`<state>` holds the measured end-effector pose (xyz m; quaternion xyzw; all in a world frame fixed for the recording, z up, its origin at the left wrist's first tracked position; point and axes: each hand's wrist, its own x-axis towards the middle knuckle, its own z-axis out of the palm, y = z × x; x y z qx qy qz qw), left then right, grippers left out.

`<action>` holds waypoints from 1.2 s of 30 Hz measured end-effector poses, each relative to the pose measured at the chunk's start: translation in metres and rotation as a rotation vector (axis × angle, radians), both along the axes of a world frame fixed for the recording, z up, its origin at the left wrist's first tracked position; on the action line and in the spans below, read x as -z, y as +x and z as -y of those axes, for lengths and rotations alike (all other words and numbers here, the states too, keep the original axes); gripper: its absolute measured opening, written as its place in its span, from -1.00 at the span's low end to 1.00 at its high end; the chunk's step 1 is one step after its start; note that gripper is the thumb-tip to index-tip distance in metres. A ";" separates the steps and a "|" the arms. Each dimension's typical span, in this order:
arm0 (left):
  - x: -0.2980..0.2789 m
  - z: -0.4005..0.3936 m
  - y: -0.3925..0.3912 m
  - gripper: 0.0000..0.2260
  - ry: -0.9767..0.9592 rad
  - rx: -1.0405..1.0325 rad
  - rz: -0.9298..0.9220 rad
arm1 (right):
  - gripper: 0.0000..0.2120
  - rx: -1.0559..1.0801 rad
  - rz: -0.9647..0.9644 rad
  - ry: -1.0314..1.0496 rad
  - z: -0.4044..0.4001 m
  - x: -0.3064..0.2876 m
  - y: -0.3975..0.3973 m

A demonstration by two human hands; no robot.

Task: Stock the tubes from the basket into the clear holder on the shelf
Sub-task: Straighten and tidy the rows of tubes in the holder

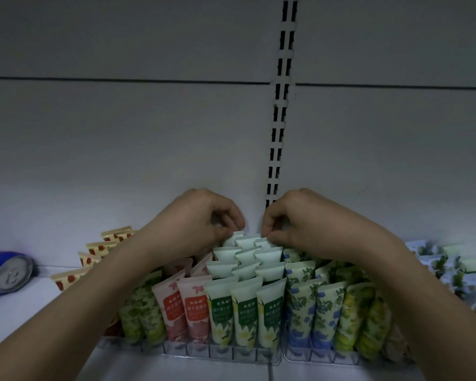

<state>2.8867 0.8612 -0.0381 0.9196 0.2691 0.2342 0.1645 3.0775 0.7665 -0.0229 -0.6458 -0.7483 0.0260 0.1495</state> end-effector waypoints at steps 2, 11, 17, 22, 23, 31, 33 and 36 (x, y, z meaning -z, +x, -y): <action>0.000 0.000 -0.001 -0.75 0.001 -0.004 -0.011 | -0.91 -0.002 0.005 0.000 0.000 0.000 0.000; -0.042 0.029 -0.044 -0.92 0.052 -0.009 0.135 | -0.94 -0.003 -0.042 0.227 0.022 -0.020 -0.031; -0.012 0.047 -0.098 -0.90 0.076 0.044 0.266 | -0.92 -0.113 -0.171 0.215 0.029 -0.037 -0.080; 0.025 0.042 -0.109 -0.74 0.281 0.027 0.164 | -0.94 -0.137 -0.085 0.042 0.018 -0.034 -0.102; 0.027 0.039 -0.111 -0.72 0.281 0.035 0.158 | -0.94 -0.135 -0.063 0.023 0.017 -0.033 -0.102; 0.034 0.035 -0.110 -0.67 0.304 0.042 0.138 | -0.94 -0.170 0.045 -0.100 0.011 -0.018 -0.104; 0.035 0.034 -0.110 -0.67 0.301 0.030 0.137 | -0.94 -0.199 0.052 -0.131 0.010 -0.015 -0.108; 0.035 0.035 -0.109 -0.77 0.292 0.022 0.124 | -0.96 -0.211 0.065 -0.127 0.010 -0.015 -0.108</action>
